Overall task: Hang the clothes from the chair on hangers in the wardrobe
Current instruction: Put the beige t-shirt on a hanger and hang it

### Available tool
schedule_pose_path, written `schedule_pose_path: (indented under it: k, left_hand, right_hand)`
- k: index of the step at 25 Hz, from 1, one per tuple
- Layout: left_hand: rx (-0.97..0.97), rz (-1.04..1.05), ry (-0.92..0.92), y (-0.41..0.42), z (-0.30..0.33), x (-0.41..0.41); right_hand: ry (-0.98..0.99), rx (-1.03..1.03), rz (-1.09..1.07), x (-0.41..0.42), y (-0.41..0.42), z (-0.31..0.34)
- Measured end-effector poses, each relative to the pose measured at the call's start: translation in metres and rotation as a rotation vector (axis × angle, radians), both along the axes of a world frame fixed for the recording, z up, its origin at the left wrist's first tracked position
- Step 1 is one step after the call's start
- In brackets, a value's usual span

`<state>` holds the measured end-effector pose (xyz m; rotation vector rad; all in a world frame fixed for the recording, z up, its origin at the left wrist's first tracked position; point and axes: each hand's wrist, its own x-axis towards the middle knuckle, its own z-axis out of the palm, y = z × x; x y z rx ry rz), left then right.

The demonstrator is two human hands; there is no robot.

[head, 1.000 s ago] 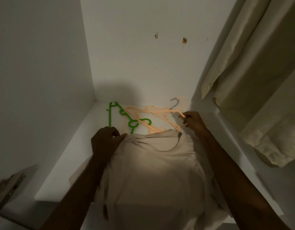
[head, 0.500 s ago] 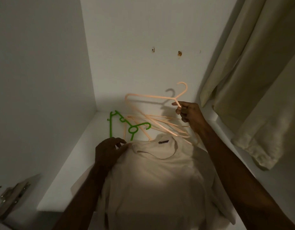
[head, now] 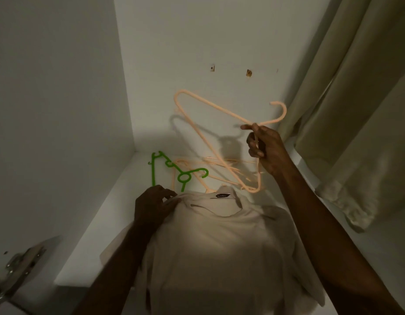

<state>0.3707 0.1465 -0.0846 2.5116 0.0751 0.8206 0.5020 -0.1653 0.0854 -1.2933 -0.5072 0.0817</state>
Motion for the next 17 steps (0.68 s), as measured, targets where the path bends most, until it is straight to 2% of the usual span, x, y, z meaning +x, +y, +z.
schedule_pose_path:
  k: [3,7,12,13,16,17]
  left_hand:
    - [0.091,-0.033,0.005,-0.004,-0.006,0.0]
    - [0.15,-0.018,-0.003,-0.006,-0.002,-0.002]
    - [0.208,-0.024,-0.028,-0.034,0.018,-0.01]
    - [0.205,-0.005,0.014,-0.044,0.021,-0.006]
    - [0.194,0.068,0.323,-0.069,0.027,0.009]
    - [0.184,0.082,0.364,-0.072,0.026,0.014]
  right_hand:
    - [-0.018,0.021,-0.012,-0.015,0.009,0.021]
    - [0.101,0.344,-0.004,-0.016,0.014,0.039]
    - [0.172,0.467,0.042,-0.02,0.019,0.007]
    - [0.199,0.477,0.044,-0.02,0.021,-0.001]
    - [0.266,0.472,0.061,-0.019,0.025,-0.016]
    - [0.274,0.459,0.066,-0.02,0.027,-0.018]
